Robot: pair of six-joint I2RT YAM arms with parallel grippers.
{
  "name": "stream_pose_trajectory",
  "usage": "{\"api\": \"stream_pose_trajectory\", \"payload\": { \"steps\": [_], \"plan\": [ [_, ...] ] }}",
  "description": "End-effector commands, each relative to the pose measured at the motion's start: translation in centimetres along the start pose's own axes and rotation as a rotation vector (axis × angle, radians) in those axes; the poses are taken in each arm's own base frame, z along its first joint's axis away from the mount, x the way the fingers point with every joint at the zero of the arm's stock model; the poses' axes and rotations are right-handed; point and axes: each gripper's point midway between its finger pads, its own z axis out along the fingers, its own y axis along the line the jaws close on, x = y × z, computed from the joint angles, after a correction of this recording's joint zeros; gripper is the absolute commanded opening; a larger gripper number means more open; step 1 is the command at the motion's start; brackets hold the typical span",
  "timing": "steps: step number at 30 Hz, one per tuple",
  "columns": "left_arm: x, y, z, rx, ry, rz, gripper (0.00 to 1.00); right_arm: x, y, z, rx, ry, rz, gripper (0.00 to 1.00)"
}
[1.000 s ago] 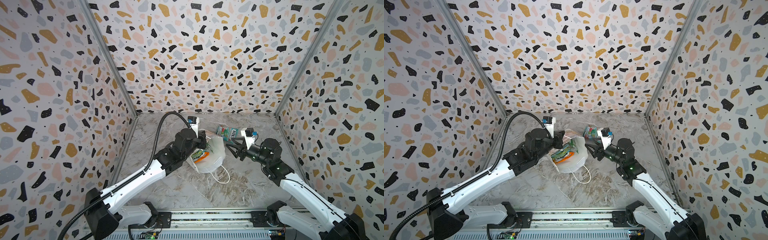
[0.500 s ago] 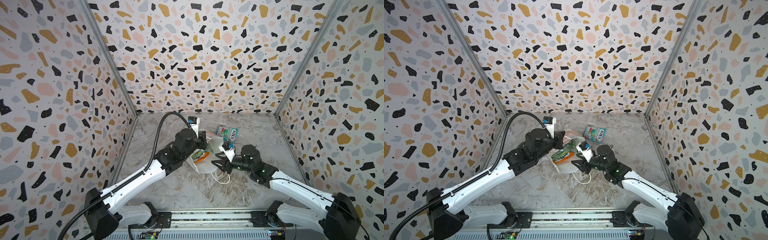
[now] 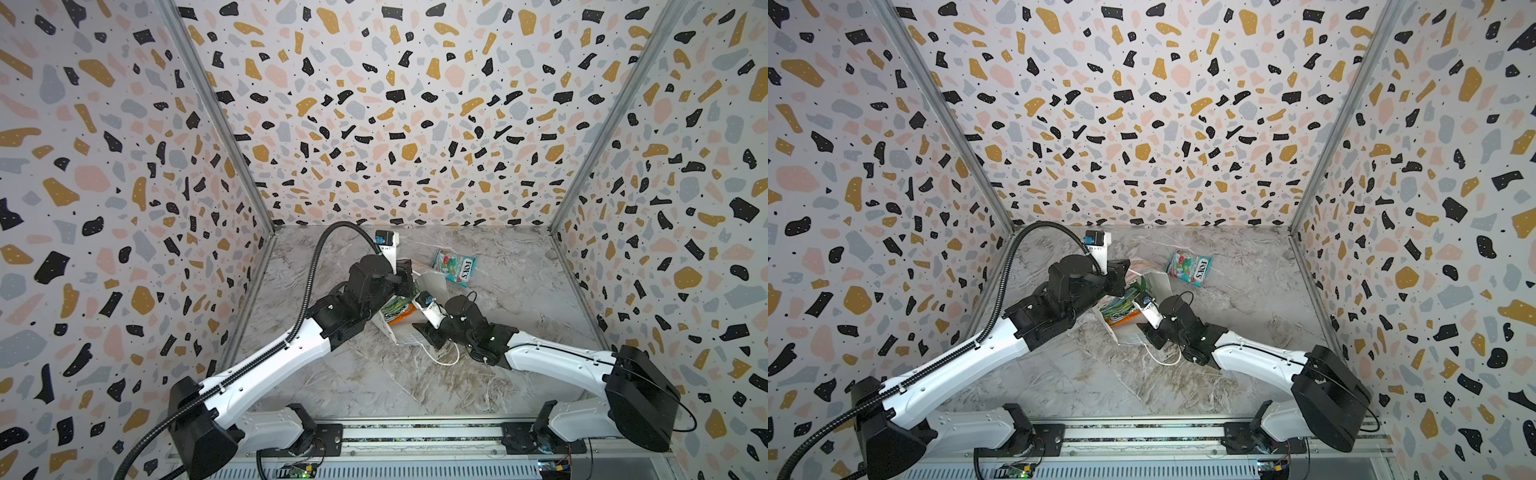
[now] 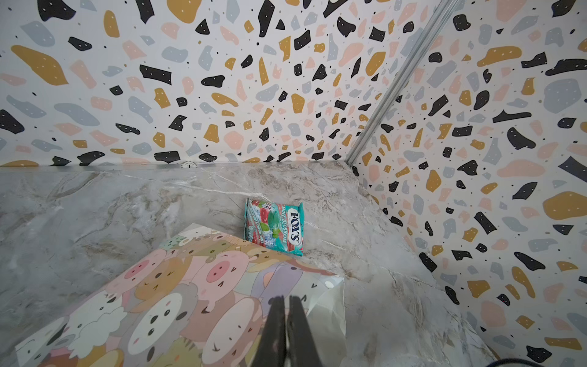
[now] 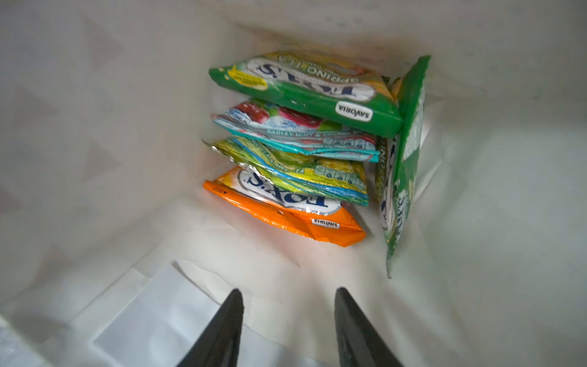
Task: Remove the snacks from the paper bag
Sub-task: 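Reach the right gripper into the bag toward the green Spring Tea pack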
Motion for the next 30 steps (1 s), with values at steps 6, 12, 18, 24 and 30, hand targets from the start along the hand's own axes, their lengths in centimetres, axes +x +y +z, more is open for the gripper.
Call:
{"api": "stream_pose_trajectory", "payload": {
  "steps": [6, 12, 18, 24, 30],
  "plan": [
    [-2.7, -1.6, -1.2, 0.060, -0.065, -0.014, 0.00, -2.6, -3.0, 1.3, 0.178, -0.066, -0.028, 0.45],
    [-2.7, -1.6, -1.3, 0.062, -0.064, -0.014, 0.00, -2.3, -4.2, 3.4, 0.249, -0.020, -0.066, 0.42],
    [-2.8, -1.6, -1.6, 0.061, -0.066, -0.010, 0.00, -2.0, -5.3, 4.5, 0.314, 0.000, -0.093, 0.39],
    [-2.7, -1.7, -1.6, 0.068, -0.059, -0.003, 0.00, -1.9, -5.9, 5.4, 0.344, 0.009, -0.110, 0.38],
    [-2.7, -1.7, -1.7, 0.068, -0.057, -0.004, 0.00, -2.0, -6.9, 5.9, 0.397, 0.012, -0.106, 0.44]
  ]
}}
